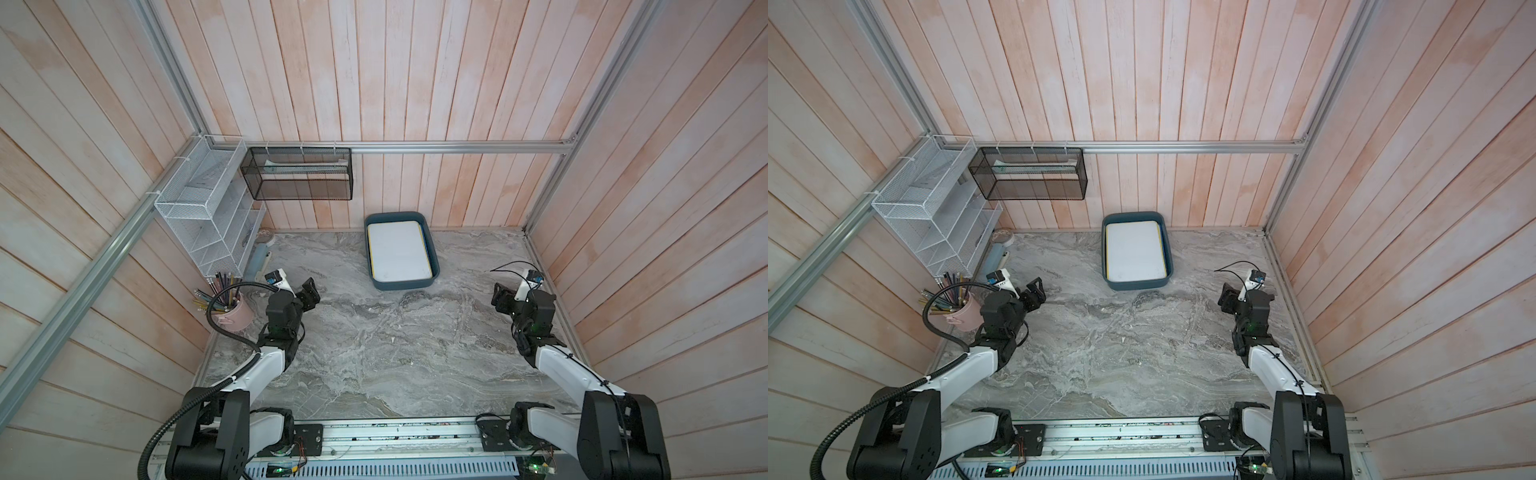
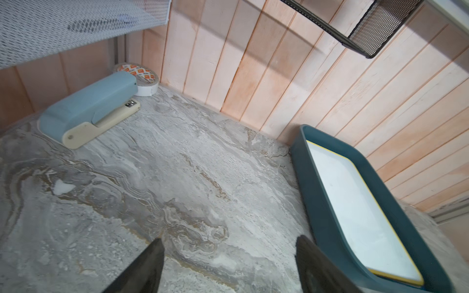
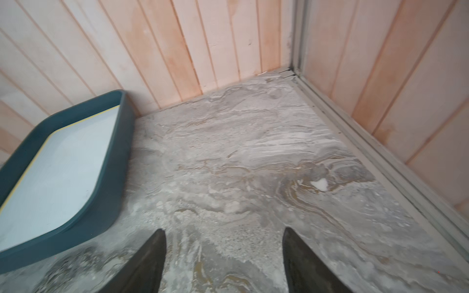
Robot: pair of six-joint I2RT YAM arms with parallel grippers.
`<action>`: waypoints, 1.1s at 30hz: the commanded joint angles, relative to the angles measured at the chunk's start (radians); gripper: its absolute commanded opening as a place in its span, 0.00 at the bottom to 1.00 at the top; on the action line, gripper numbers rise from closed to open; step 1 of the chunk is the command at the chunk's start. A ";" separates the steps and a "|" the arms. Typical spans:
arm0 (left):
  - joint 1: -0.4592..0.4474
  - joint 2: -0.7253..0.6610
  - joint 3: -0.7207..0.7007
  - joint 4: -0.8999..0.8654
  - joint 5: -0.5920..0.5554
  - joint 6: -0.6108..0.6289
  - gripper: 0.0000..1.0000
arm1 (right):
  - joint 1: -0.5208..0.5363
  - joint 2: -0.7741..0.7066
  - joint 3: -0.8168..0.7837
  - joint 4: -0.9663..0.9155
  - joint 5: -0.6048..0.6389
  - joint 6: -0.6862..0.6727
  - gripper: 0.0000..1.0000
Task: Put the whiteboard into the storage box
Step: Reset both arms
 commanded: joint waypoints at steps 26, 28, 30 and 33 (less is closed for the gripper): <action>0.150 0.382 -0.352 1.078 0.133 0.337 0.87 | -0.006 0.247 -0.284 0.874 0.239 -0.133 0.77; 0.150 0.377 -0.339 1.047 0.120 0.337 0.87 | -0.006 0.287 -0.298 0.942 0.234 -0.136 0.77; 0.150 0.372 -0.328 1.023 0.137 0.337 0.88 | -0.006 0.327 -0.304 1.001 0.214 -0.147 0.77; 0.150 0.365 -0.294 0.957 0.181 0.363 0.89 | -0.006 0.320 -0.276 0.933 0.175 -0.159 0.77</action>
